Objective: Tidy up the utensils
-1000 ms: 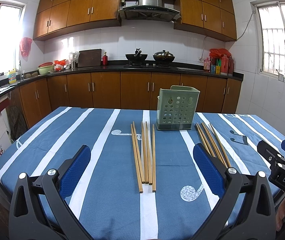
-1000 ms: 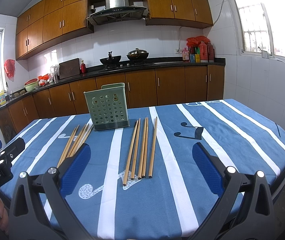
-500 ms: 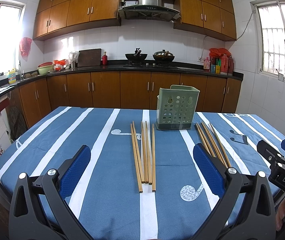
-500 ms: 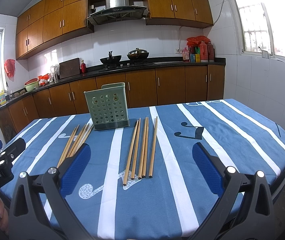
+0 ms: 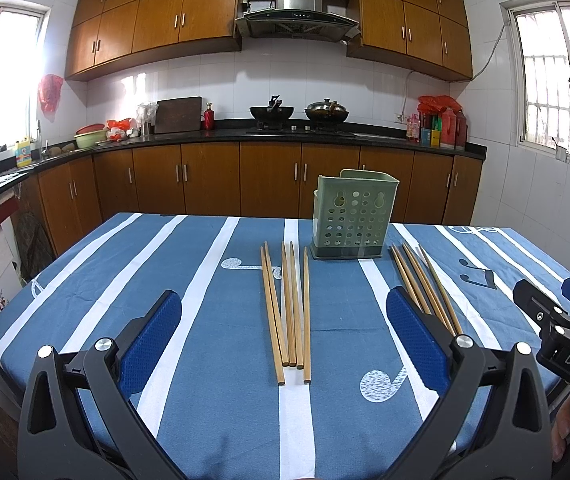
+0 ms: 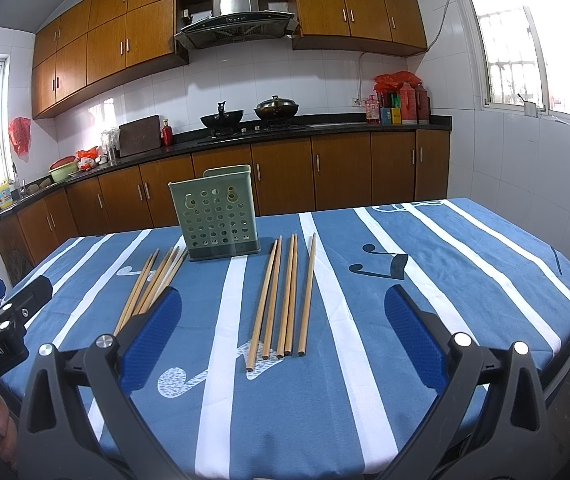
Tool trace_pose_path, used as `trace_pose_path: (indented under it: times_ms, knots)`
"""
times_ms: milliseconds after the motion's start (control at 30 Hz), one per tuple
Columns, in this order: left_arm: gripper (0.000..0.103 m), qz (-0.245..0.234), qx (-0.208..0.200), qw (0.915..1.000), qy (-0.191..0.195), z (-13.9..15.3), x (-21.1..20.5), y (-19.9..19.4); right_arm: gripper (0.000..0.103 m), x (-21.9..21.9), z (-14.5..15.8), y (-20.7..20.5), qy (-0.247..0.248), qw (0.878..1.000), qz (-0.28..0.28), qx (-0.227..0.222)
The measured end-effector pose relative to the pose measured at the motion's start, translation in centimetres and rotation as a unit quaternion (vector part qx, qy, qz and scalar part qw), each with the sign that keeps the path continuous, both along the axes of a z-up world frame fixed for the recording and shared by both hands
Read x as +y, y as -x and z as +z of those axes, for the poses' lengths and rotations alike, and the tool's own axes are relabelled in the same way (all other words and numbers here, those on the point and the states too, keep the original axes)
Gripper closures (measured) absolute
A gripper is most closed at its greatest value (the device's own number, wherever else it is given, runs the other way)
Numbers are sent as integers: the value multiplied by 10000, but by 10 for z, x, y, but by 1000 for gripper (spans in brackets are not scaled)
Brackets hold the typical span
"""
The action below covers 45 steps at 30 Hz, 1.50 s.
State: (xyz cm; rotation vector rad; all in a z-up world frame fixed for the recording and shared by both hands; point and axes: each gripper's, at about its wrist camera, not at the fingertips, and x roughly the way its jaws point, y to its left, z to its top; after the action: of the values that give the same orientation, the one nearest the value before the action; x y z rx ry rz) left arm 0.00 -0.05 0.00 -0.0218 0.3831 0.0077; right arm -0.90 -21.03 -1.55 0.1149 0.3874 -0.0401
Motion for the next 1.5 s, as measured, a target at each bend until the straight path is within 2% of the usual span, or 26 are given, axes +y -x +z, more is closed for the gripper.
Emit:
trace_pose_path:
  times_ms: [567,767,967,1033,1067,1133,1167,1233,1300,1367,1500]
  knots:
    - [2,45,94,9999,2,-2,2,-3,4,-1,0,-2,-11,10000,-1,38]
    - [2,257,550,9982,27,-21,12,-26,4,-12,-9,-26,-129,9992,-70,384]
    - [2,383,1163,9921,272,-32,39,-63,5,-31,-19,-77,-203,9944,-332,986]
    - [2,428,1353,9895,290,-36,47,-74,19,-37,-25,-98,-201,9910,-381,1270]
    - [2,448,1419,9884,307,-37,50,-78,23,-39,-29,-109,-215,9888,-367,1429]
    - [2,448,1516,9868,341,-38,55,-85,39,-43,-42,-131,-310,9833,-296,1771]
    - [3,448,1561,9861,342,-39,57,-88,42,-45,-46,-138,-338,9812,-283,1880]
    - [10,407,1626,9854,292,-41,57,-94,53,-45,-60,-155,-362,9761,-260,2129]
    - [16,355,1696,9846,225,-43,56,-97,58,-43,-69,-166,-355,9729,-225,2275]
    - [27,259,1786,9834,198,-46,54,-104,60,-40,-78,-175,-337,9697,-185,2411]
    - [36,47,1993,9796,237,-53,48,-115,71,-35,-87,-182,-196,9670,-181,2535]
